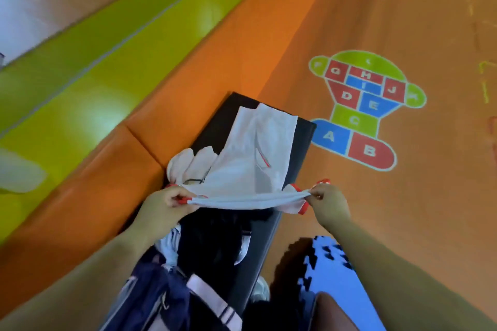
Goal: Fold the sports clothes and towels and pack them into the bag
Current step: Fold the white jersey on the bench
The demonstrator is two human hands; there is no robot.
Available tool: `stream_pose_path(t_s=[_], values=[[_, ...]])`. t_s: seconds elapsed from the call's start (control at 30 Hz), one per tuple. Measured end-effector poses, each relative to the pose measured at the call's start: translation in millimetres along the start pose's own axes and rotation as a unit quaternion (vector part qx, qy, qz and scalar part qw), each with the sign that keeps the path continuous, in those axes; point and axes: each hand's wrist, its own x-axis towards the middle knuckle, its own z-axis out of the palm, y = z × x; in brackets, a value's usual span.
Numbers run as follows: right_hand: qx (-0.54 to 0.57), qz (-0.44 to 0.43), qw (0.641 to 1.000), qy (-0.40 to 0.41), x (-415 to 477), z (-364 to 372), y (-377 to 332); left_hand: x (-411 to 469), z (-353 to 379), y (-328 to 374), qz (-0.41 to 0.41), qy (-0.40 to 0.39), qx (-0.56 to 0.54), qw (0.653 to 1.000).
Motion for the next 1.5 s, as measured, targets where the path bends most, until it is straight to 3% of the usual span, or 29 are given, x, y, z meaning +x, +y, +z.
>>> stream_pose_path(t_s=[0.2,0.4,0.6,0.7,0.77,0.87,0.93,1.07,1.27,1.5], values=[[0.008,0.064,0.997,-0.030,-25,45,24,-24,22,-58,-0.046,-0.028,0.032,0.998],[-0.016,0.094,0.995,-0.042,-58,82,54,-43,38,-96,-0.027,-0.040,0.090,0.995],[-0.075,0.119,0.984,-0.110,-63,95,52,-57,44,-120,0.010,-0.059,0.131,0.990],[-0.123,0.063,0.981,-0.136,-43,93,12,-59,46,-125,0.040,-0.067,0.163,0.984],[-0.167,-0.039,0.976,-0.134,-31,96,-24,-59,46,-130,0.056,-0.074,0.174,0.980],[-0.190,-0.286,0.913,-0.222,-24,118,-62,-58,45,-142,0.088,-0.084,0.177,0.977],[-0.173,-0.354,0.884,-0.252,-28,139,-69,-59,45,-148,0.103,-0.075,0.178,0.976],[-0.130,-0.241,0.919,-0.282,-51,166,-50,-57,40,-156,0.148,-0.046,0.234,0.960],[-0.183,-0.249,0.886,-0.346,-86,191,-22,-52,40,-154,0.174,-0.043,0.228,0.957],[-0.205,-0.214,0.926,-0.236,-86,208,-33,-39,39,-136,0.183,-0.081,0.250,0.947]])
